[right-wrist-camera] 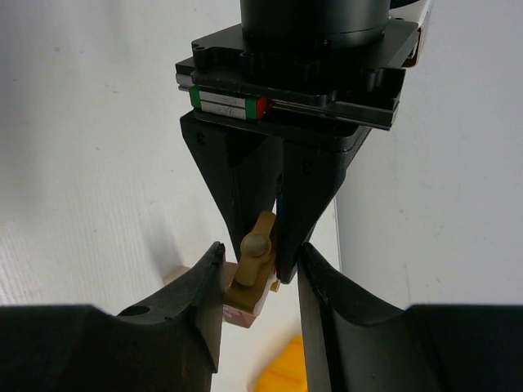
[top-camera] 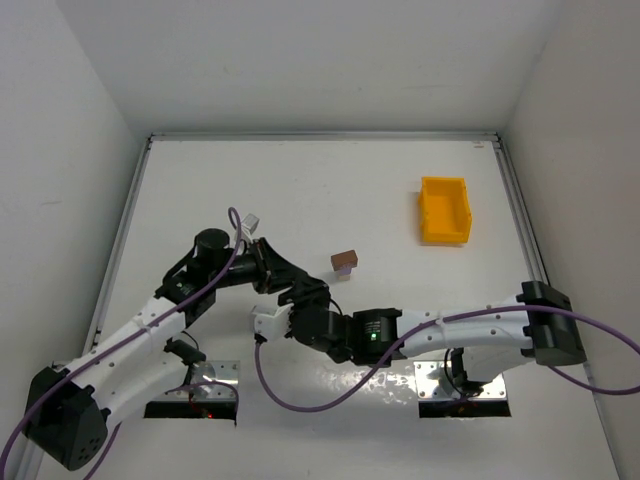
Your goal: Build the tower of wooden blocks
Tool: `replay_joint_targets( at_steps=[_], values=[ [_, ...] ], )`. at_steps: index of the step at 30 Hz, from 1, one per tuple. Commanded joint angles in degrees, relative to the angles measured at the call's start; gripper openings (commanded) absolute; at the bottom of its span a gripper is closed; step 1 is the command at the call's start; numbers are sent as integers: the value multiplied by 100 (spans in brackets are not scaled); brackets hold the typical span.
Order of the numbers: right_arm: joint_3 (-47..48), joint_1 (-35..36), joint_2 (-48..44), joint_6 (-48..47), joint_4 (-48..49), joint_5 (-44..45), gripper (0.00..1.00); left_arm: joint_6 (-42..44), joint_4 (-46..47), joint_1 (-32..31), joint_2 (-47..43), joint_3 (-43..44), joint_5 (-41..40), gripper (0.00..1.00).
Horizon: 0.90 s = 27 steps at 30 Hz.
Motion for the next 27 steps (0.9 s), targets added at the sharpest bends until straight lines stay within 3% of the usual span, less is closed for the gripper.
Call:
replay_joint_targets(
  at_steps=[1,11,19,23,27],
  values=[
    [-41,-37,-329,257,-24,89,0,382,-187,-31,-173,183,77,12],
    [-453,-37,-768,1346,-112,-658,0,575,-618,-23,-620,-168,-28,19],
    [-507,-37,-848,1567,-226,-614,0,671,-644,-31,-691,-177,25,42],
    [-542,-37,-848,1611,-173,-632,0,680,-600,-31,-718,-168,60,32],
    [-533,-46,-892,1778,-243,-798,0,838,-802,-31,-718,-72,-80,36]
  ],
)
